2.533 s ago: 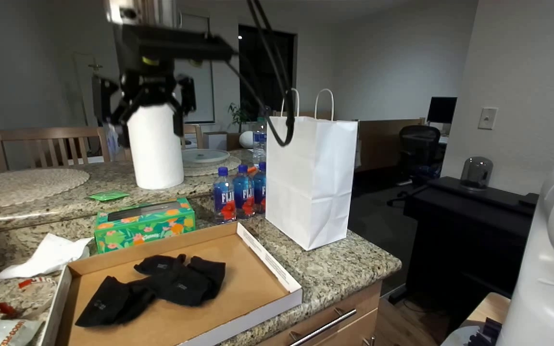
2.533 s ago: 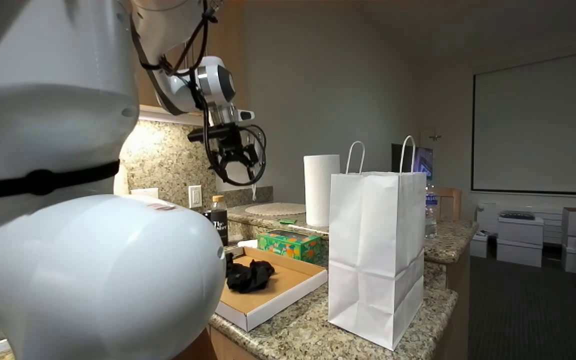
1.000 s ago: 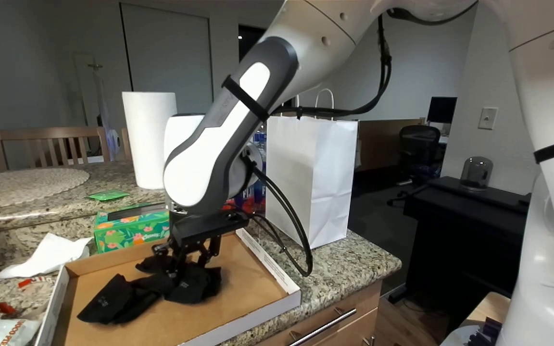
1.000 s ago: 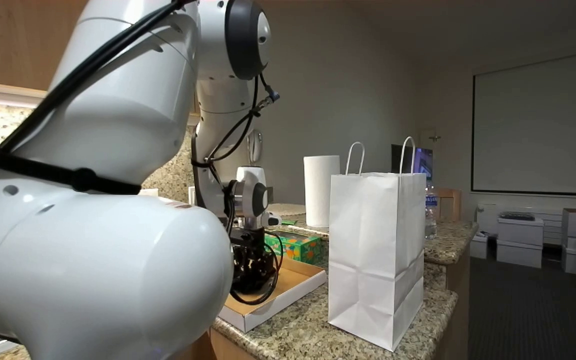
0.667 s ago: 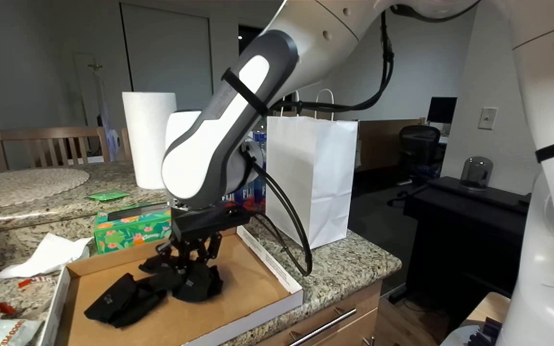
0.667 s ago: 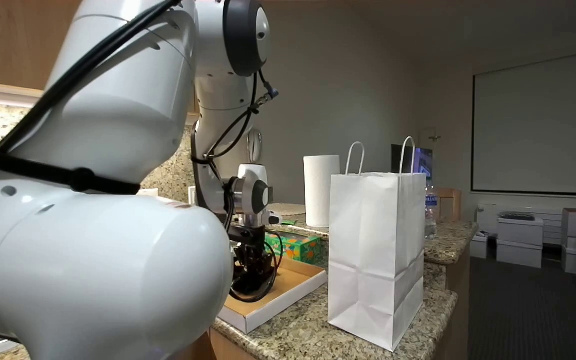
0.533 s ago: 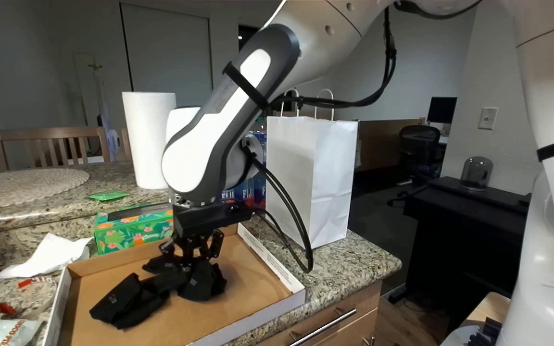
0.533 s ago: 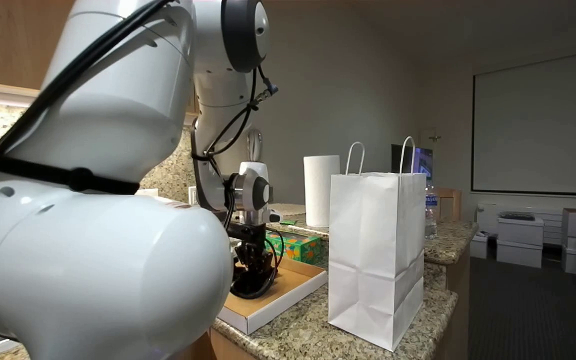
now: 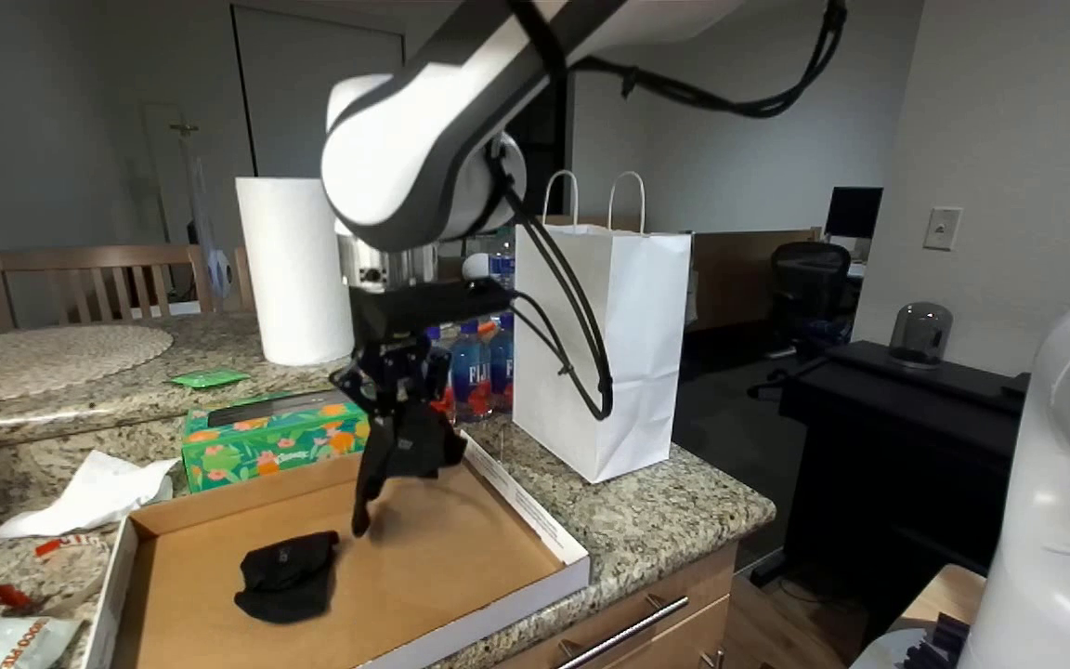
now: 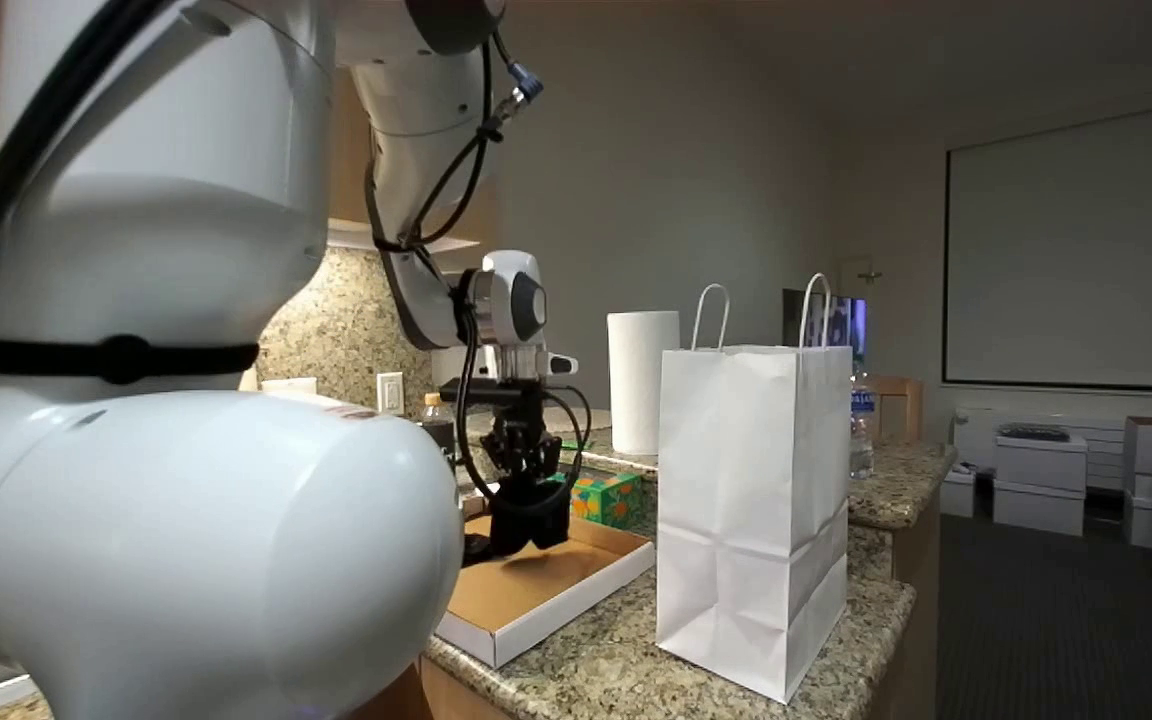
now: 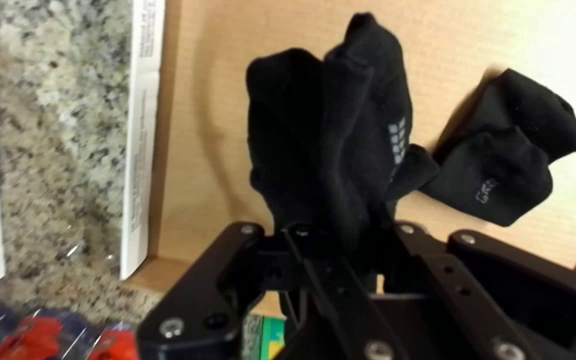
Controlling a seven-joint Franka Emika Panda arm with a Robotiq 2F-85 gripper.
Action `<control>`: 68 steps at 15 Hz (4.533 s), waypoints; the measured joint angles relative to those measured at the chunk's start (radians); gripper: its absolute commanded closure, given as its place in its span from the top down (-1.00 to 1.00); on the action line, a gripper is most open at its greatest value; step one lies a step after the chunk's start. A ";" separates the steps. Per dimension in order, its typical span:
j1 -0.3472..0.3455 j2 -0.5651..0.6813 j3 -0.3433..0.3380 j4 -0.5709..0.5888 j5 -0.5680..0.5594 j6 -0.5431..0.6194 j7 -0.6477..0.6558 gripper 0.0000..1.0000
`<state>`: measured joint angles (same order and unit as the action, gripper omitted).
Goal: Place the black socks in the white paper bag.
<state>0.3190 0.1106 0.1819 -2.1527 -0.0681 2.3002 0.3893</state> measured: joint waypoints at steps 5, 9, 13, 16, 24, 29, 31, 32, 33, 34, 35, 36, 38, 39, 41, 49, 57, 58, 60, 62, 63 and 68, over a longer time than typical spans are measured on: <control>-0.025 -0.193 0.001 0.125 -0.111 -0.246 -0.078 -0.82; -0.066 -0.288 0.001 0.291 -0.139 -0.424 -0.177 -0.82; -0.131 -0.345 -0.011 0.455 -0.152 -0.536 -0.199 -0.83; -0.185 -0.373 -0.041 0.536 -0.152 -0.583 -0.199 -0.83; -0.327 -0.471 -0.163 0.454 -0.153 -0.542 -0.195 -0.83; -0.361 -0.476 -0.222 0.331 -0.149 -0.478 -0.195 -0.83; -0.361 -0.460 -0.220 0.292 -0.149 -0.467 -0.195 -0.83; -0.361 -0.447 -0.216 0.279 -0.149 -0.465 -0.195 -0.83; -0.359 -0.431 -0.210 0.270 -0.149 -0.465 -0.195 -0.83; -0.357 -0.414 -0.203 0.265 -0.150 -0.465 -0.195 -0.83; -0.355 -0.398 -0.194 0.263 -0.150 -0.465 -0.195 -0.84; -0.353 -0.382 -0.183 0.263 -0.150 -0.465 -0.195 -0.41; -0.351 -0.358 -0.161 0.263 -0.150 -0.465 -0.195 -0.16; -0.349 -0.351 -0.152 0.264 -0.150 -0.465 -0.195 -0.04; -0.342 -0.346 -0.141 0.270 -0.150 -0.465 -0.193 0.21; -0.300 -0.413 -0.074 0.446 -0.132 -0.502 -0.149 1.00; -0.101 -0.253 0.181 0.548 -0.089 -0.518 -0.101 1.00; -0.079 -0.209 0.199 0.548 -0.089 -0.508 -0.093 1.00; -0.037 -0.114 0.219 0.541 -0.091 -0.464 -0.064 1.00; 0.000 -0.023 0.220 0.517 -0.092 -0.396 -0.026 1.00; 0.015 0.020 0.216 0.498 -0.092 -0.359 -0.004 1.00; 0.060 0.190 0.159 0.353 -0.039 -0.181 0.116 1.00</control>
<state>0.3795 0.3007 0.3411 -1.8002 -0.1071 2.1195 0.5051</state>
